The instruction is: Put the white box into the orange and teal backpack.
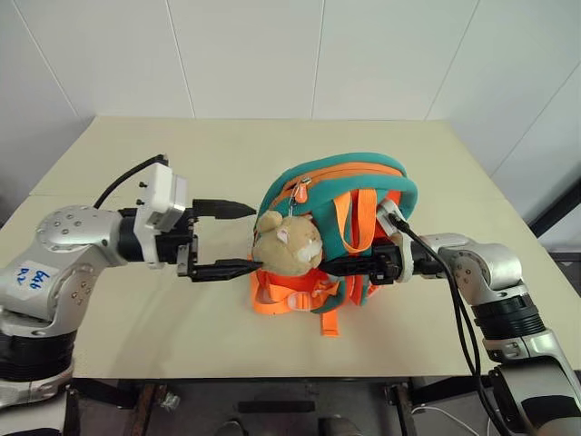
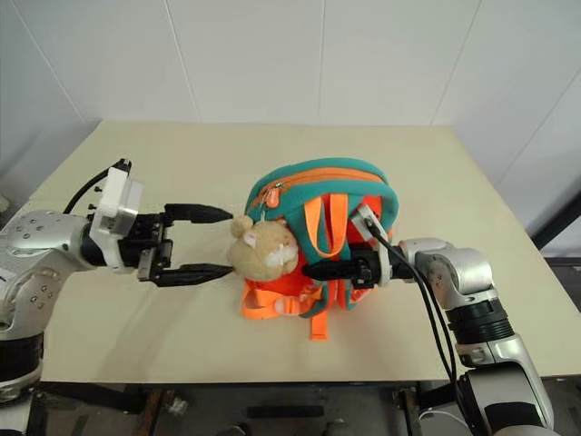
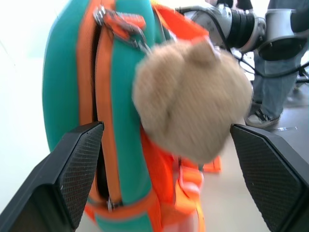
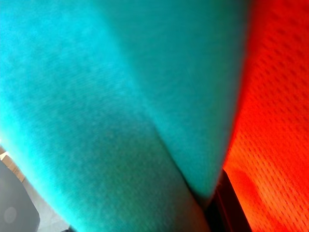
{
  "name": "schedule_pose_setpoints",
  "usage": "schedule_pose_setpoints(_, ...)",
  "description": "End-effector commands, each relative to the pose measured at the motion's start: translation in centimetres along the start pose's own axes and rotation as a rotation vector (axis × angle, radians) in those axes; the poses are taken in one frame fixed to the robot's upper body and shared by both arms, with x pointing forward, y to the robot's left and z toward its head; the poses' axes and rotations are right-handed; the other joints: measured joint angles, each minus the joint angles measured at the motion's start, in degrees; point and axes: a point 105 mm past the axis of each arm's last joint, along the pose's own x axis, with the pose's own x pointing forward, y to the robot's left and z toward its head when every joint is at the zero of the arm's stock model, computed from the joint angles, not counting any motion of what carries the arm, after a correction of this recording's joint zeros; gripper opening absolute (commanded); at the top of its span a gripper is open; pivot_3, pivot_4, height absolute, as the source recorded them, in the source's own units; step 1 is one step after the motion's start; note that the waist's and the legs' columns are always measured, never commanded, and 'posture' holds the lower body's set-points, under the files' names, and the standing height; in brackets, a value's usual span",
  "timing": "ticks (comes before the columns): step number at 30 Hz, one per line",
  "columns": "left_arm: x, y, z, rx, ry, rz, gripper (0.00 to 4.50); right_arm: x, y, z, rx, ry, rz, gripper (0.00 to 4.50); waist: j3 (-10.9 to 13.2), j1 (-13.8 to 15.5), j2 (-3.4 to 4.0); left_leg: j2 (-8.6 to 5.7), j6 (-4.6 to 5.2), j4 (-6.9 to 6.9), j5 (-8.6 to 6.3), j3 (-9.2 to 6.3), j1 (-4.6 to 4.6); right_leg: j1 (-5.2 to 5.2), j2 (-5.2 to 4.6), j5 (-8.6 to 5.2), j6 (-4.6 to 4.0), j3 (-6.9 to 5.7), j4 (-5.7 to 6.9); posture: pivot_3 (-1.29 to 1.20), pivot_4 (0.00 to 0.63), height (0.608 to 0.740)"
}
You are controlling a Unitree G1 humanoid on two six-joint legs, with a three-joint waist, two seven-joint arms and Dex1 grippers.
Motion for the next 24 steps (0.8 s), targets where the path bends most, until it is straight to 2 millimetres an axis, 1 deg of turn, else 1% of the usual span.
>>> schedule_pose_setpoints(1,0.9,-0.9,0.9,0.008,-0.046,-0.030,4.46,0.3,0.3,0.7,-0.041,-0.003,0.012,0.00,0.0,-0.2,0.00,0.00,0.00,0.01,0.00,0.01,0.01,0.00,0.00,0.01,0.02,0.03,0.00,0.00,0.150,0.740)
schedule_pose_setpoints(5,1.5,-2.1,1.3,-0.007,-0.083,-0.086,4.46,0.5,0.4,0.4,-0.041,-0.001,0.025,0.00,0.0,-0.2,0.00,0.00,0.00,-0.01,0.00,0.01,0.01,-0.02,0.00,0.01,0.02,0.03,0.00,0.00,0.150,0.740)
schedule_pose_setpoints(8,1.2,-2.4,1.3,-0.004,-0.079,-0.088,4.46,0.9,0.5,0.3,-0.043,-0.003,0.038,0.00,0.0,-0.2,0.00,0.00,0.00,-0.01,0.00,0.01,0.00,-0.01,0.00,0.01,0.02,0.03,-0.03,0.00,0.150,0.740)
schedule_pose_setpoints(11,1.3,-2.6,1.3,0.006,-0.064,-0.079,4.46,1.0,0.2,0.4,-0.049,-0.003,0.037,0.00,0.0,-0.2,0.00,0.00,0.00,-0.03,0.00,0.01,0.01,-0.02,0.01,0.01,0.02,0.03,-0.01,0.00,0.150,0.740)
schedule_pose_setpoints(14,1.6,-3.0,1.8,0.015,-0.073,-0.082,3.91,0.9,0.1,1.0,-0.060,-0.018,0.044,0.00,0.0,-0.2,0.00,0.00,0.00,0.01,0.00,0.01,0.00,0.00,0.00,0.01,0.02,0.03,-0.04,0.00,0.150,0.740)
schedule_pose_setpoints(18,1.0,-2.9,1.6,0.023,-0.055,-0.062,2.69,1.0,-0.3,0.7,-0.057,0.022,0.051,0.00,0.0,-0.3,0.00,0.00,0.00,-0.02,0.00,0.02,0.01,-0.01,0.00,0.01,0.02,0.03,-0.02,0.00,0.150,0.740)
schedule_pose_setpoints(21,0.7,-3.2,1.2,0.029,-0.024,-0.052,1.78,1.3,-0.4,1.2,-0.061,0.014,0.065,0.00,0.0,-0.5,0.01,0.00,0.00,-0.07,0.00,0.02,0.01,-0.02,0.00,0.01,0.02,0.04,-0.07,0.00,0.150,0.740)
schedule_pose_setpoints(24,0.4,-3.2,1.3,0.055,-0.014,-0.016,0.87,1.6,-0.4,1.0,-0.058,0.019,0.078,0.00,0.0,-0.5,0.01,0.00,0.00,-0.13,0.00,0.01,0.01,-0.03,0.00,0.00,0.00,0.03,-0.07,0.00,0.150,0.740)
